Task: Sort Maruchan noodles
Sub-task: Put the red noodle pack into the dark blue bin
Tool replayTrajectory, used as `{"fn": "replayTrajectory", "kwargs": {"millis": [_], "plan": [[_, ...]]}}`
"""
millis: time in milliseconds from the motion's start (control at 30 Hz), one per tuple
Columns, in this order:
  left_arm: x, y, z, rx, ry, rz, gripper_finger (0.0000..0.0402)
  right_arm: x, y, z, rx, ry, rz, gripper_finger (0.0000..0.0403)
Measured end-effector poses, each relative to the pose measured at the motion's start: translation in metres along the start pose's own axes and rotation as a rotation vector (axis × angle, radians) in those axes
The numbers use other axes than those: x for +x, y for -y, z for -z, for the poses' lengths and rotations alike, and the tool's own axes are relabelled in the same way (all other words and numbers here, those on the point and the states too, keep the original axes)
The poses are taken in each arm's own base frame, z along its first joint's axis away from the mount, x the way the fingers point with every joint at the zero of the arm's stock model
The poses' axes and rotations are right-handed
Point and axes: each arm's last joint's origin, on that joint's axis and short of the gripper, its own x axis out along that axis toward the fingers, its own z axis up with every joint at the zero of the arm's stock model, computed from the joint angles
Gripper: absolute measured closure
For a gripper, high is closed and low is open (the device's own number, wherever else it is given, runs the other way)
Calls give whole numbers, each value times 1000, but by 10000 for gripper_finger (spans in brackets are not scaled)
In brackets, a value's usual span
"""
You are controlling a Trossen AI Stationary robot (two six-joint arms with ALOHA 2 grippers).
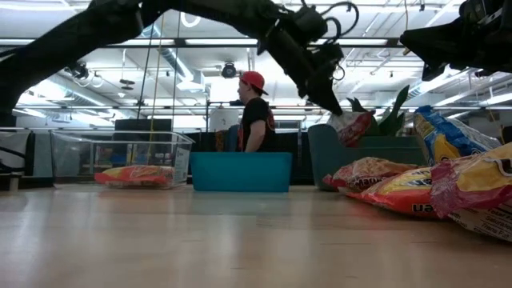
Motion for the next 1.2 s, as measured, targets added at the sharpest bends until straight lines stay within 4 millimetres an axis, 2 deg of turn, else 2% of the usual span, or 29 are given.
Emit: {"fn": "replayTrajectory", "kwargs": {"millis": [133, 233, 400, 567, 667, 800, 900, 1067, 1200], "plan": [[4, 4, 0, 28, 1, 7, 388, 0, 0, 0, 0, 0, 0, 348], [5, 8, 1, 38, -24, 4, 371, 0, 0, 0, 0, 0, 0, 348], [2, 10, 1, 67, -68, -54, 298, 0, 0, 0, 0, 0, 0, 348], [-20, 20, -10, 100, -83, -13, 239, 0, 0, 0, 0, -1, 0, 348], [-36, 38, -15, 120, -88, 138, 230, 0, 0, 0, 0, 0, 0, 348], [-36, 72, -10, 138, -197, 264, 234, 0, 0, 0, 0, 0, 0, 348], [-29, 101, -7, 164, -253, 294, 242, 0, 0, 0, 0, -1, 0, 348], [-13, 147, 13, 229, -387, 313, 250, 0, 0, 0, 0, 0, 0, 348], [0, 173, 35, 343, -500, 218, 251, 0, 0, 0, 0, -1, 0, 348]]}}
